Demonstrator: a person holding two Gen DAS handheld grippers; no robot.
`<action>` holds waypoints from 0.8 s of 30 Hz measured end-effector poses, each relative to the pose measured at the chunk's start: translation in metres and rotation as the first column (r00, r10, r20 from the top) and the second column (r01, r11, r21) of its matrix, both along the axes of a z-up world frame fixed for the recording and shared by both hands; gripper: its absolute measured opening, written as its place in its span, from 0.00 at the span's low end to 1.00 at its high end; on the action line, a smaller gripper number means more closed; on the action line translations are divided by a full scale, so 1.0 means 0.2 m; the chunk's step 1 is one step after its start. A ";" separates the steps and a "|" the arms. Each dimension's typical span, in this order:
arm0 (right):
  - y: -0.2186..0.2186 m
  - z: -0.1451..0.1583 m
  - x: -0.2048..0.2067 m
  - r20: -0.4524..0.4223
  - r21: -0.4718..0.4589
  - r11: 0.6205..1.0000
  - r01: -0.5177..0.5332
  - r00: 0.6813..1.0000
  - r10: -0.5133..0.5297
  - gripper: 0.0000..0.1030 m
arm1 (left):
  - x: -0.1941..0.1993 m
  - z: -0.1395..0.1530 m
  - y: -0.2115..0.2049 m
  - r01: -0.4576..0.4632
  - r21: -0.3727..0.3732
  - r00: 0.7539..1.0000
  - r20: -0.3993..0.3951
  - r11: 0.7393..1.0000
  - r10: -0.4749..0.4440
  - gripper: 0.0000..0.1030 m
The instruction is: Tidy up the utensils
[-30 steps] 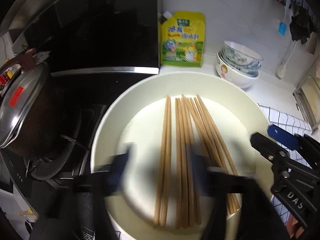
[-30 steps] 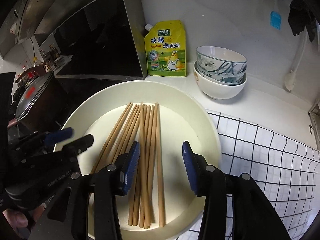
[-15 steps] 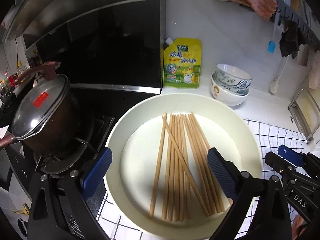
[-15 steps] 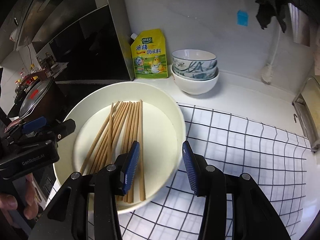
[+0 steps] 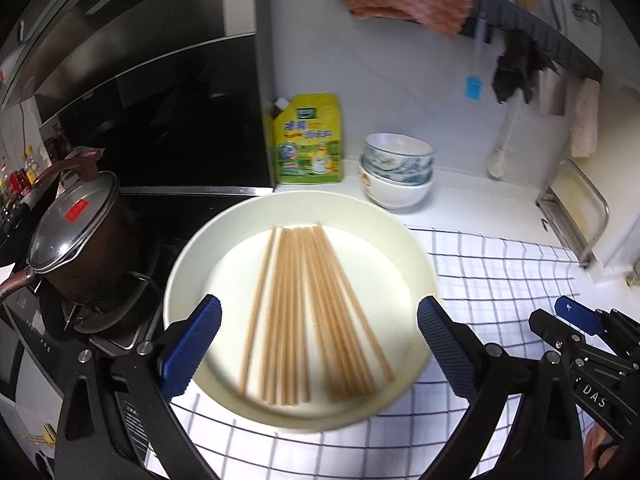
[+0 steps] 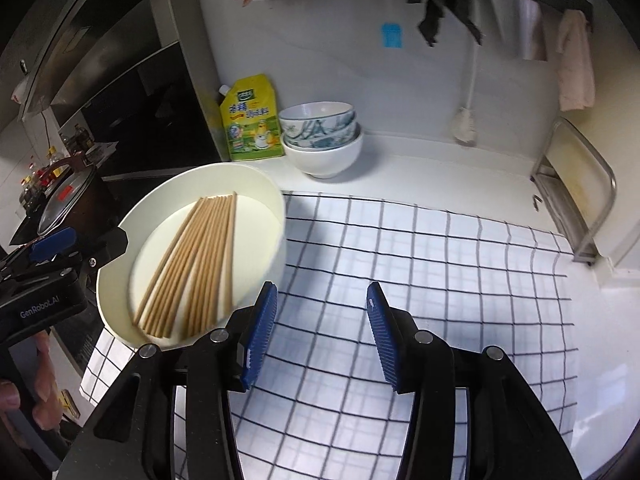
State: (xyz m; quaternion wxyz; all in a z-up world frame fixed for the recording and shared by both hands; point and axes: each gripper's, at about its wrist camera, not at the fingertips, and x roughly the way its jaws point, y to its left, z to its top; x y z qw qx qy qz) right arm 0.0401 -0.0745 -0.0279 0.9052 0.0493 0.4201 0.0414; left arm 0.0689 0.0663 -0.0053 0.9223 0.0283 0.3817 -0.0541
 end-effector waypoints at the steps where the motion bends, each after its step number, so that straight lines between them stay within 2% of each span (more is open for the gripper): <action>1: -0.03 0.00 -0.02 -0.001 -0.001 1.000 0.009 1.000 -0.009 0.44 | -0.01 0.00 -0.03 0.008 0.001 1.000 -0.003 1.000 -0.008 0.94; 7: -0.16 0.02 -0.14 -0.004 -0.002 0.998 0.056 0.998 -0.056 0.44 | -0.09 0.02 -0.17 0.031 0.008 0.999 -0.029 0.999 -0.030 0.94; 13: -0.22 0.05 -0.21 -0.008 0.003 0.998 0.061 0.998 -0.061 0.44 | -0.14 0.07 -0.22 0.024 -0.009 0.999 -0.048 1.000 -0.024 0.94; 17: -0.19 0.08 -0.22 -0.004 0.020 0.999 0.034 0.999 -0.033 0.44 | -0.17 0.10 -0.22 -0.003 0.010 0.999 -0.054 1.000 0.003 0.94; 24: -0.01 0.16 -0.18 0.011 0.039 0.996 -0.075 0.997 0.074 0.44 | -0.21 0.15 -0.11 -0.090 0.031 0.992 -0.088 0.995 0.093 0.94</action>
